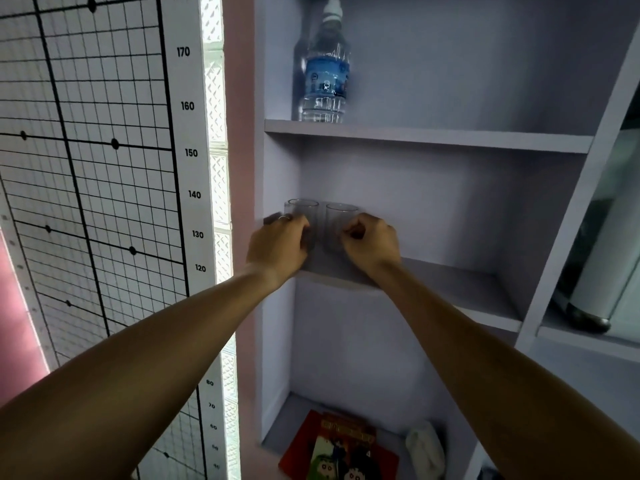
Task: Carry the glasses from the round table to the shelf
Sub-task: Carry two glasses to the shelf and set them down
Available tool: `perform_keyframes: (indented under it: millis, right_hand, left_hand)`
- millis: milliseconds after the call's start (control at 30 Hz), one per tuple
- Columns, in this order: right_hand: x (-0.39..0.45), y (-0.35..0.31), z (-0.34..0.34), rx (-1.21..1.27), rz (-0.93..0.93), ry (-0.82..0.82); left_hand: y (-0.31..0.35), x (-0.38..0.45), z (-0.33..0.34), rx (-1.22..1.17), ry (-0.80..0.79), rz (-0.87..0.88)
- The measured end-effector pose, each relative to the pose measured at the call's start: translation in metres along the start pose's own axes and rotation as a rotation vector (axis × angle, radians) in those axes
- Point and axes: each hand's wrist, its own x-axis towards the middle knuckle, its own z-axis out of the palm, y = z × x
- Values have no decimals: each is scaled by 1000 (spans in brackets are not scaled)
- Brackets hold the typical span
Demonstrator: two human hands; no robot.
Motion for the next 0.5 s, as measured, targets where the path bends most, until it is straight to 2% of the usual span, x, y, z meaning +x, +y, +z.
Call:
perform_keyframes:
  millis: [500]
  right_hand:
    - [-1, -1, -1, -25, -59, -23]
  left_hand:
    - [3, 0, 7, 68, 12, 44]
